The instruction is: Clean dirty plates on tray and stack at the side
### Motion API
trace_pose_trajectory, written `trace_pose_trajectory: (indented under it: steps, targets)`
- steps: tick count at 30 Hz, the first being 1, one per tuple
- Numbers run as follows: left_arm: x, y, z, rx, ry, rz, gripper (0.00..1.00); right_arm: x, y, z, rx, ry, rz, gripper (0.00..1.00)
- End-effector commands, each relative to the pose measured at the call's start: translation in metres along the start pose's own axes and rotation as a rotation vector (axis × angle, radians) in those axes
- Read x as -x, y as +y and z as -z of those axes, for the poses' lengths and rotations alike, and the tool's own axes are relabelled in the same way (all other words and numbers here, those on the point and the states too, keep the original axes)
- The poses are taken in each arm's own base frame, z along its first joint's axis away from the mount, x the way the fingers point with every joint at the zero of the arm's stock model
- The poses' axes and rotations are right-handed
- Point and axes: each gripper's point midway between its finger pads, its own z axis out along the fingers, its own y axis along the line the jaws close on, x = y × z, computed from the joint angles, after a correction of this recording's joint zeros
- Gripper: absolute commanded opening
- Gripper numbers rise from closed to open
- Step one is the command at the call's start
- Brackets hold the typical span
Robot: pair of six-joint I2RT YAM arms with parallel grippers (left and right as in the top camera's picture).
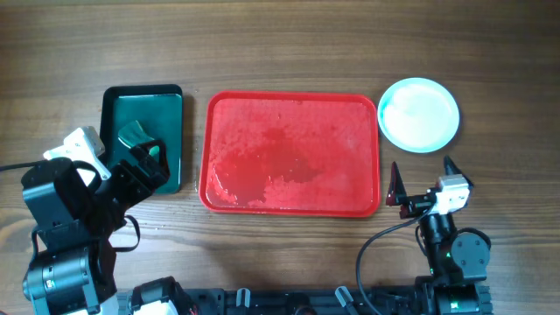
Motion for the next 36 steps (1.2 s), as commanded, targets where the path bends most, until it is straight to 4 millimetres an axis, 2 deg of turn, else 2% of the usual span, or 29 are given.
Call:
trace_pose_trajectory:
  steps: [1,2,29,30,32,36]
  targets:
    - [0.000,-0.002,0.000,-0.014,0.002,-0.019,1.00,0.003,-0.003,0.001,-0.014,-0.014,-0.040,1.00]
    - [0.000,-0.002,0.000,-0.014,0.002,-0.019,1.00,0.003,-0.003,0.001,-0.015,-0.015,-0.078,1.00]
    - [-0.002,-0.001,0.001,0.012,-0.003,-0.041,1.00,0.003,-0.003,0.001,-0.014,-0.014,-0.078,1.00]
    - [-0.004,-0.001,0.001,0.015,0.002,-0.047,1.00,0.003,-0.003,0.001,-0.015,-0.014,-0.077,1.00]
    - [-0.022,0.000,0.001,0.026,0.037,-0.077,1.00,0.003,-0.003,0.001,-0.014,-0.014,-0.078,1.00]
    - [-0.061,0.021,-0.006,0.075,0.035,-0.171,1.00,0.003,-0.003,0.001,-0.015,-0.014,-0.077,1.00]
